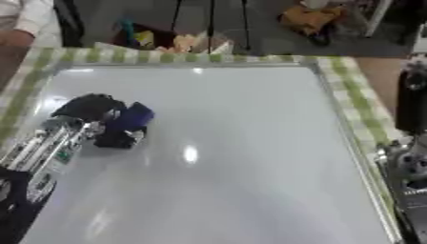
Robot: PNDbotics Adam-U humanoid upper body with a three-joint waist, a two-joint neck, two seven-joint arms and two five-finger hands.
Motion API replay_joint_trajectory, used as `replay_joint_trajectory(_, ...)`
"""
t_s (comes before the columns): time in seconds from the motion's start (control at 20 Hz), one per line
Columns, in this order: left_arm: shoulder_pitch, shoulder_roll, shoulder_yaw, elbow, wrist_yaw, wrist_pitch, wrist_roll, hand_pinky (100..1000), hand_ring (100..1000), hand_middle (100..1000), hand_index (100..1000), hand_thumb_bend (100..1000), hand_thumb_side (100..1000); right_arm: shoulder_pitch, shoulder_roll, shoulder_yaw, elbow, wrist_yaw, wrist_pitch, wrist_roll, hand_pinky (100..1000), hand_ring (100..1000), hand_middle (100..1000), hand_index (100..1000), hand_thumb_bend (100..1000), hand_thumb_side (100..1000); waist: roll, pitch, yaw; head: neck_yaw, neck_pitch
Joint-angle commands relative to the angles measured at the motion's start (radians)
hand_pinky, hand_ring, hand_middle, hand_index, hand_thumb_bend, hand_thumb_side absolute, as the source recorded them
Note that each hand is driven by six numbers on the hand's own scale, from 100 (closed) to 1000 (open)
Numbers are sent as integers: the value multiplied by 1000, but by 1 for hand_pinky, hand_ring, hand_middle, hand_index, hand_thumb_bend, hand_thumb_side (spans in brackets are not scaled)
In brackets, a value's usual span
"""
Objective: Wipe the whiteboard clean with a brush.
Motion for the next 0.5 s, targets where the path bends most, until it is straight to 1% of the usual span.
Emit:
replay_joint_trajectory(0.05, -36, -7, 20, 34, -17, -1, 25, 100, 342, 436, 741, 100, 816, -16, -6, -3, -13, -10, -1, 2, 816, 862, 730, 812, 100, 1000, 2, -17, -4, 4, -13)
replay_joint_trajectory(0.3, -66, -22, 29, 94, -22, -16, 64, 100, 342, 436, 741, 100, 819, -18, -5, -1, -13, -12, -2, 4, 817, 862, 730, 813, 100, 1000, 6, -13, -12, 8, -14)
replay_joint_trajectory(0.5, -97, -35, 41, 162, -31, -27, 84, 100, 345, 437, 740, 100, 817, -25, -5, 2, -13, -14, -5, 6, 817, 862, 729, 812, 100, 1000, 7, -9, -21, 12, -15)
